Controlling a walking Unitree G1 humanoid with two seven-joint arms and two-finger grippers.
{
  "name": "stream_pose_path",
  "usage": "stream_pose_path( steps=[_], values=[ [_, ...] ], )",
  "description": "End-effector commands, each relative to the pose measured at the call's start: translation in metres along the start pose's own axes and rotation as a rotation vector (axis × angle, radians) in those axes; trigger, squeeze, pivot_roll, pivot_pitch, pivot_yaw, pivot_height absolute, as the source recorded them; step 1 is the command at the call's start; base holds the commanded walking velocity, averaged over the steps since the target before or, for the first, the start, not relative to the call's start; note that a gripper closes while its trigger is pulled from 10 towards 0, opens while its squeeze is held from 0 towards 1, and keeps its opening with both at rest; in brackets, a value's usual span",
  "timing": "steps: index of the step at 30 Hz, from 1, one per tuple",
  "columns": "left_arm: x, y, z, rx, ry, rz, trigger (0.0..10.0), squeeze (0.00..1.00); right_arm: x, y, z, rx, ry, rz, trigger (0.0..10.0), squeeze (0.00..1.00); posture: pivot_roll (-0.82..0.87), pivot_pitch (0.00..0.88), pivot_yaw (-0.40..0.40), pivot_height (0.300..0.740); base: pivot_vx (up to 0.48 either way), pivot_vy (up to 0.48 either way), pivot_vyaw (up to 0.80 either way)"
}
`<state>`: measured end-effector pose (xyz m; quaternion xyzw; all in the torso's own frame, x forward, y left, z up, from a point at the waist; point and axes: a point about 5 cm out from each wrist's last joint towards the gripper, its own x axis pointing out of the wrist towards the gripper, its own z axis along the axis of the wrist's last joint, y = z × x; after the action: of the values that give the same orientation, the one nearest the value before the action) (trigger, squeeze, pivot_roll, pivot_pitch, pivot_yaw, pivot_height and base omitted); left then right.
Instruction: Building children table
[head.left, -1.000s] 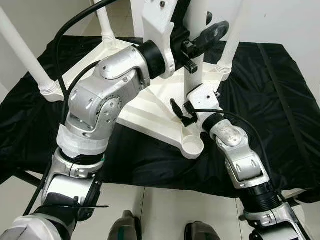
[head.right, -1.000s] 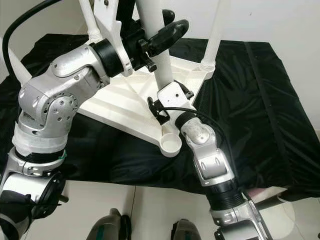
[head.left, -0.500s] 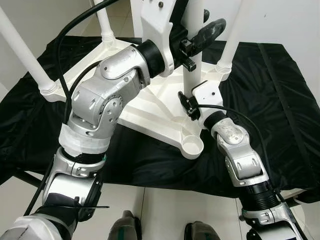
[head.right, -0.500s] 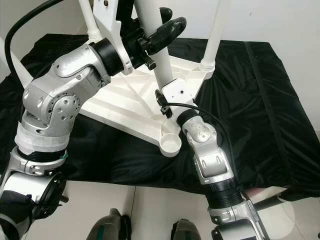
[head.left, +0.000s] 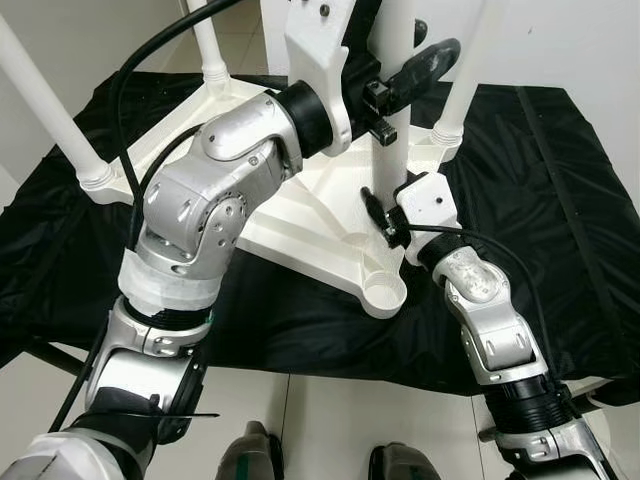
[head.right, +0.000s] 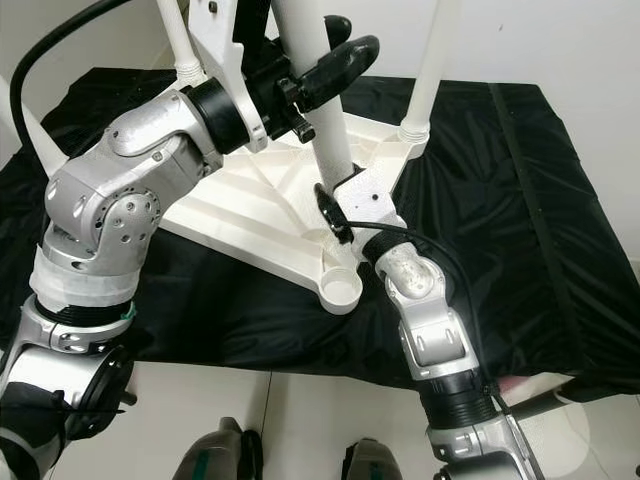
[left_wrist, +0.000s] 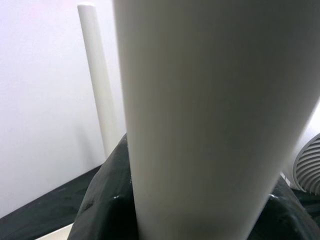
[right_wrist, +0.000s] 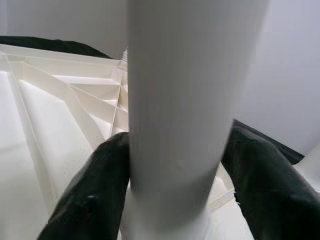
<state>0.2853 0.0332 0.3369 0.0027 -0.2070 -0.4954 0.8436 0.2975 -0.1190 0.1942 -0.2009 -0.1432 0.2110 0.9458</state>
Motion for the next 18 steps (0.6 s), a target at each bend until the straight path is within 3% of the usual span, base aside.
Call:
stream_pose_path(
  steps=[1, 2, 3, 15, 18],
  values=[
    [-0.003, 0.0, 0.004, 0.013, -0.008, 0.01, 10.0, 0.0, -0.001, -0.002, 0.0, 0.005, -0.011, -0.005, 10.0, 1.0, -0.01, 0.055, 0.076, 0.74, 0.0, 0.0, 0.0],
    [-0.003, 0.0, 0.004, 0.013, -0.008, 0.01, 10.0, 0.0, -0.001, -0.002, 0.0, 0.005, -0.011, -0.005, 10.0, 1.0, -0.01, 0.055, 0.076, 0.74, 0.0, 0.0, 0.0],
    [-0.003, 0.0, 0.005, 0.015, -0.008, 0.008, 10.0, 0.0, 0.0, -0.004, -0.001, 0.007, -0.012, -0.016, 10.0, 0.0, -0.01, 0.058, 0.076, 0.74, 0.0, 0.0, 0.0],
    [-0.002, -0.001, 0.012, 0.024, -0.017, 0.005, 10.0, 0.0, 0.004, -0.008, 0.0, 0.02, -0.05, -0.029, 10.0, 0.0, -0.01, 0.058, 0.082, 0.74, 0.0, 0.0, 0.0],
    [-0.001, -0.003, 0.015, 0.023, -0.022, 0.002, 10.0, 0.0, 0.005, -0.007, 0.0, 0.067, -0.083, -0.028, 10.0, 0.0, -0.01, 0.059, 0.084, 0.74, 0.0, 0.0, 0.0]
  ],
)
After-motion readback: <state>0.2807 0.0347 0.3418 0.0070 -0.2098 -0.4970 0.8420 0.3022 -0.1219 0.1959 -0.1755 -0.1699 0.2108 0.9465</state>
